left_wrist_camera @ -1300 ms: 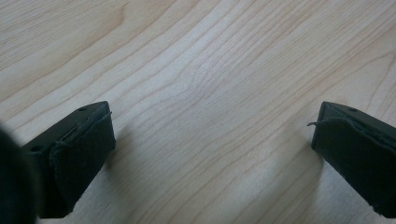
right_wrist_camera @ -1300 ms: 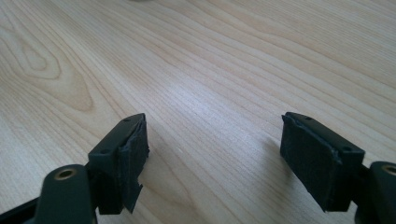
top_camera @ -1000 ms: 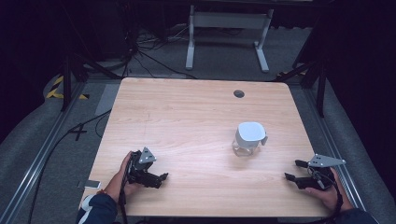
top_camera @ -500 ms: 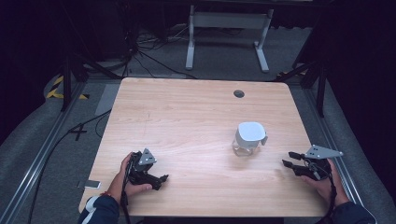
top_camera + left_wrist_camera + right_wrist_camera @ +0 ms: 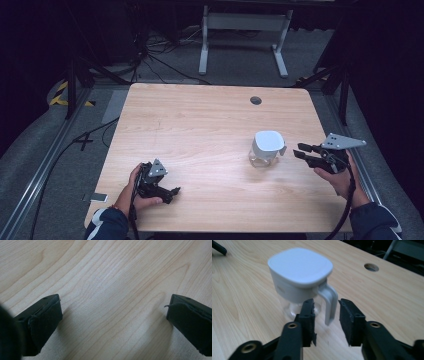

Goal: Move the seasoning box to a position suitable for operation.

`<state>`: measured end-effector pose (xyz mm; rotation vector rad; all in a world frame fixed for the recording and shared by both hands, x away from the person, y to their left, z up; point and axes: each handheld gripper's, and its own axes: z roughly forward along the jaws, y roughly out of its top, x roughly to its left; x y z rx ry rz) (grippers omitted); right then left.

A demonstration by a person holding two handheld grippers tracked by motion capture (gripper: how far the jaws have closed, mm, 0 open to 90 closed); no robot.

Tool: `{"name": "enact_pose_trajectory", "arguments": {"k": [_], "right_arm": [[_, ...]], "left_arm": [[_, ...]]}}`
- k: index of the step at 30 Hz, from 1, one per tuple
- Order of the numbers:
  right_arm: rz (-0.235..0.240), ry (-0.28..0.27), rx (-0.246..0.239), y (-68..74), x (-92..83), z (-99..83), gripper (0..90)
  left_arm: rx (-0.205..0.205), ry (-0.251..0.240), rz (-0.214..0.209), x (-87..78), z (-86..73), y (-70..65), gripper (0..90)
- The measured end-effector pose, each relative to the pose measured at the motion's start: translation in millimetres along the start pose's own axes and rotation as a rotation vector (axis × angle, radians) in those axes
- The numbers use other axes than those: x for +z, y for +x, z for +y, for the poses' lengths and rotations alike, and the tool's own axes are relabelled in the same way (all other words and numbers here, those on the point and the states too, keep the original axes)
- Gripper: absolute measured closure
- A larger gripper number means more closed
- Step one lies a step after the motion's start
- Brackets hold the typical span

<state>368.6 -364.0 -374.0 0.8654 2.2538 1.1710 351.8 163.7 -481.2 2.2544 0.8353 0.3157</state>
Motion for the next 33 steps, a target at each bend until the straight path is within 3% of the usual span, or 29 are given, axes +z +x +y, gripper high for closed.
{"name": "enact_pose_trajectory", "arguments": {"k": [7, 11, 16, 19, 22, 28, 32, 33], "right_arm": [[0.005, -0.031, -0.056, 4.8, 17.7, 35.1, 85.6], [0.013, -0.025, -0.048, 0.2, 25.7, 44.5, 89.5], [0.029, -0.002, -0.031, -7.5, 36.0, 42.1, 89.6], [0.038, 0.008, -0.029, -6.9, 38.8, 39.6, 89.6], [0.034, 0.016, -0.036, -5.5, 40.9, 39.1, 89.6], [0.022, 0.009, -0.035, -4.6, 41.7, 38.2, 89.8], [0.021, -0.001, -0.036, -4.5, 42.4, 37.3, 89.8], [0.021, -0.001, -0.036, -4.5, 42.4, 37.3, 89.8]], "left_arm": [[0.004, -0.001, -0.006, 0.5, 0.4, 0.5, 0.4], [0.002, -0.001, -0.006, 0.7, 0.7, 0.3, 0.4], [0.013, -0.002, 0.002, 1.1, 1.4, 1.0, 0.4], [-0.008, 0.000, 0.002, 1.9, 2.2, -0.7, 0.0], [0.005, 0.011, 0.004, 1.7, 3.7, 0.3, 0.0], [-0.011, 0.017, 0.017, 3.2, 7.2, -0.3, 1.0], [0.022, -0.020, -0.016, 6.6, 13.9, -3.7, 19.4], [0.022, -0.020, -0.016, 6.6, 13.9, -3.7, 19.1]]}}
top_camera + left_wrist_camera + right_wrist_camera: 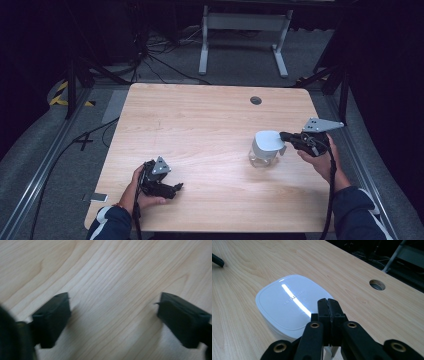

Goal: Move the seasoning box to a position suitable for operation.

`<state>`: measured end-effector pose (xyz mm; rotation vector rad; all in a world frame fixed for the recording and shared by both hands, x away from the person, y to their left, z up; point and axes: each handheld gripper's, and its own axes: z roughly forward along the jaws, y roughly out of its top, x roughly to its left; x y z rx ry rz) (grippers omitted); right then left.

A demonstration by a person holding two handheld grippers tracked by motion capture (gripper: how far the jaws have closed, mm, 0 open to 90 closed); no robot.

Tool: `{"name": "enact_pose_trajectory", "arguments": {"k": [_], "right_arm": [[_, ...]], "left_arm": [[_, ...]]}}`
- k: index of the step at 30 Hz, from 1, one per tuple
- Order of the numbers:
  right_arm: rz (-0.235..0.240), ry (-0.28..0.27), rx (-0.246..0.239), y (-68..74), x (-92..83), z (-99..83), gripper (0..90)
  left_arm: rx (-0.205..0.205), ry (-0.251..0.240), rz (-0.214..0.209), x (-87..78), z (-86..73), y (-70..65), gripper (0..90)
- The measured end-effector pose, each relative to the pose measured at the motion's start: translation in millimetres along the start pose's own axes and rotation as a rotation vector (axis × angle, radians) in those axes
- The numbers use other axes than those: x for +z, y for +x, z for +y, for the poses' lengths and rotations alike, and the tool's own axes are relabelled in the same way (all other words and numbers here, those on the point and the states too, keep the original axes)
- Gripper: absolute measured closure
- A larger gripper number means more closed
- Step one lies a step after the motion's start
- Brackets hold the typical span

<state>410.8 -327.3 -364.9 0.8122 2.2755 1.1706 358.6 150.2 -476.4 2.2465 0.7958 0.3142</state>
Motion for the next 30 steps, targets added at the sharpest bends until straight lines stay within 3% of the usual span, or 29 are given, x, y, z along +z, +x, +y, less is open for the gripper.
{"name": "enact_pose_trajectory", "arguments": {"k": [3, 4, 7, 8, 14, 18, 21, 24, 27, 30], "right_arm": [[-0.003, -0.011, -0.004, 0.4, -0.1, -1.5, 89.9], [-0.003, -0.014, 0.001, -0.2, -0.1, -2.1, 89.9], [-0.007, -0.013, 0.001, 0.2, -0.5, -2.4, 89.8], [-0.007, -0.013, 0.001, 0.2, -0.5, -2.4, 89.8], [-0.014, -0.019, 0.006, 1.1, -0.8, -3.5, 89.9], [-0.013, -0.020, 0.004, 0.9, -1.3, -4.0, 89.9], [-0.021, -0.019, -0.003, 1.1, -1.8, -4.3, 89.9], [-0.031, -0.002, 0.001, -1.9, -1.6, -7.3, 89.9], [-0.030, 0.001, -0.002, -2.8, 0.0, -8.9, 89.8], [-0.029, 0.001, -0.006, -2.0, 0.5, -8.3, 89.8]], "left_arm": [[0.025, 0.016, -0.014, 6.1, 11.6, -3.4, 22.0], [0.038, -0.006, -0.023, 8.7, 20.4, -6.2, 26.2], [0.053, -0.036, -0.055, 16.1, 41.5, -11.4, 25.0], [0.053, -0.036, -0.055, 16.1, 41.5, -11.4, 24.8], [0.128, -0.096, -0.087, 31.2, 86.9, -30.0, 26.2], [0.148, -0.129, -0.096, 38.5, 114.4, -41.8, 28.1], [0.177, -0.165, -0.108, 42.2, 131.2, -50.7, 33.5], [0.186, -0.197, -0.110, 49.6, 150.2, -56.5, 43.5], [0.173, -0.207, -0.120, 54.6, 158.5, -57.3, 48.3], [0.190, -0.228, -0.133, 62.0, 173.5, -61.0, 58.7]]}}
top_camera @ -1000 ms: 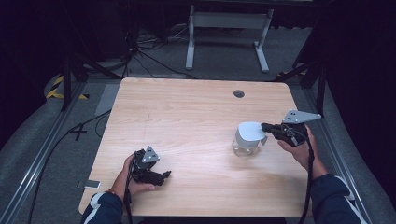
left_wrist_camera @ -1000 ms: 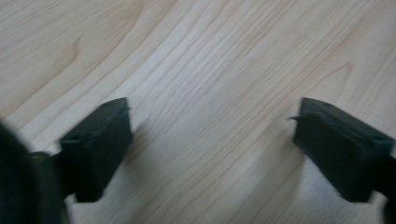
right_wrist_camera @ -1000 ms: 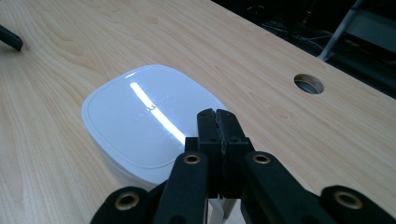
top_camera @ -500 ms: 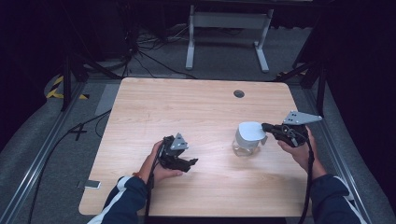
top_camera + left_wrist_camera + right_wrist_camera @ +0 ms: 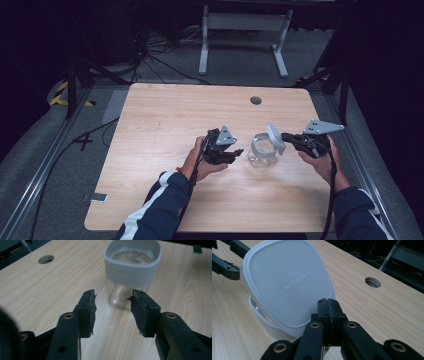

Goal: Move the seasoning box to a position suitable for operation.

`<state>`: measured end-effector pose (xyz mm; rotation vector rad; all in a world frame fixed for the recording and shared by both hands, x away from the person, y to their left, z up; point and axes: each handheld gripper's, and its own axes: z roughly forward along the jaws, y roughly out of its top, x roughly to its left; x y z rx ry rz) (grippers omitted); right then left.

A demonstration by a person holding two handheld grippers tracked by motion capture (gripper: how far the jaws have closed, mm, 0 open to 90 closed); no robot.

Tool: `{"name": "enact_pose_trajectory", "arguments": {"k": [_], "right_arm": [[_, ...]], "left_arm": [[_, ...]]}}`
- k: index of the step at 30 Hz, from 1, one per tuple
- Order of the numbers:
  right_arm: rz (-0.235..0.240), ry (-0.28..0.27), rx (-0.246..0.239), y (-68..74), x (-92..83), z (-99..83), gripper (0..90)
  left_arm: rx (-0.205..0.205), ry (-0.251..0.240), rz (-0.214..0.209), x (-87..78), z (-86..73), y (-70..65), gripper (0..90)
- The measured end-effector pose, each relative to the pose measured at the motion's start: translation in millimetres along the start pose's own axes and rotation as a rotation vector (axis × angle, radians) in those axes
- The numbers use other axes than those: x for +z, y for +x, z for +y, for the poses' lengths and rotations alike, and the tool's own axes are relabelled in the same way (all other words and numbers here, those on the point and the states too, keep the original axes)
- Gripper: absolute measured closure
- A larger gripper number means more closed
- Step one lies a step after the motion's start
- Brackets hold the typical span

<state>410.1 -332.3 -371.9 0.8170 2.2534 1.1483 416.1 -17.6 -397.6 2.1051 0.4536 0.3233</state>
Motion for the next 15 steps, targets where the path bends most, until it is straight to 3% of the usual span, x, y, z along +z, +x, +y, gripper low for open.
{"name": "enact_pose_trajectory", "arguments": {"k": [10, 15], "right_arm": [[0.009, -0.014, -0.004, 2.3, 0.4, 2.1, 89.8], [0.009, -0.022, -0.006, 2.4, 0.1, 3.5, 89.9]], "left_arm": [[0.041, -0.022, 0.000, 16.4, 26.0, -2.4, 77.3], [0.056, 0.005, -0.017, 28.8, 32.7, -5.2, 87.5]]}}
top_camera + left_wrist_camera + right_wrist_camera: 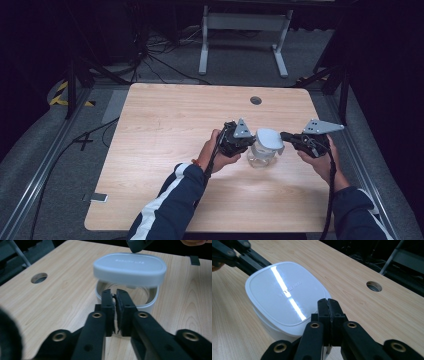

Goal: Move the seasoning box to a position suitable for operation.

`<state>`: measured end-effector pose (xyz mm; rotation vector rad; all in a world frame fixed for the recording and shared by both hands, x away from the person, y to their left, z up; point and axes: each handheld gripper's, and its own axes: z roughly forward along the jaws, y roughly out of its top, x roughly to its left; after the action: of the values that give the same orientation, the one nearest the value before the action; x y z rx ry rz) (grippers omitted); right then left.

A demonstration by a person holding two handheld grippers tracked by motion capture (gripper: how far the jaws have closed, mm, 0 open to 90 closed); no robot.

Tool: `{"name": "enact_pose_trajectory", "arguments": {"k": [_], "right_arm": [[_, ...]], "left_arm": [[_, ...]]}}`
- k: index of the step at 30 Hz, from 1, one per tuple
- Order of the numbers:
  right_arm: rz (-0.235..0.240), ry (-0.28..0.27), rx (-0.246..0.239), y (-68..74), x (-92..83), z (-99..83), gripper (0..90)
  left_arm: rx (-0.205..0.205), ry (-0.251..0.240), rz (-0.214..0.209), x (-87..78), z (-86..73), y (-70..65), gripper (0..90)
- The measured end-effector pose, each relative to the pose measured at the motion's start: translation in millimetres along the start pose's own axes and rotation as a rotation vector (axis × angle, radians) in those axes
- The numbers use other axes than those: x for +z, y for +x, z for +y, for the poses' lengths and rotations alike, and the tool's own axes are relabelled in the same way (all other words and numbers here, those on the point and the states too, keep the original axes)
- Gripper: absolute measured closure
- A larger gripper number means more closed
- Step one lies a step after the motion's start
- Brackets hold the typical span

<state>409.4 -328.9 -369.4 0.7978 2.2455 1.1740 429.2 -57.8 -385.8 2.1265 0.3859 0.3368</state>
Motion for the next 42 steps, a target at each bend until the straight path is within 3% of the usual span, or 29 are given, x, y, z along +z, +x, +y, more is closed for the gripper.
{"name": "enact_pose_trajectory", "arguments": {"k": [7, 17, 26, 35, 42], "right_arm": [[0.000, 0.002, -0.007, 0.8, 0.7, 1.0, 89.9], [0.000, 0.018, -0.006, 0.3, -0.1, -0.7, 89.8], [0.004, 0.026, -0.012, 2.5, -1.6, -1.0, 89.7], [0.009, 0.057, -0.019, 5.1, -9.3, -9.5, 89.7], [0.008, 0.071, -0.005, 7.0, -19.7, -17.9, 89.6]], "left_arm": [[0.002, -0.014, -0.004, 3.2, 8.8, -0.7, 86.2], [0.046, -0.024, 0.015, 0.7, 23.5, -3.4, 89.6], [0.056, -0.053, 0.020, 4.4, 42.5, -6.3, 89.7], [0.081, -0.067, -0.003, 12.5, 62.2, -10.8, 89.6], [0.124, -0.063, -0.019, 18.1, 74.2, -17.1, 89.3]]}}
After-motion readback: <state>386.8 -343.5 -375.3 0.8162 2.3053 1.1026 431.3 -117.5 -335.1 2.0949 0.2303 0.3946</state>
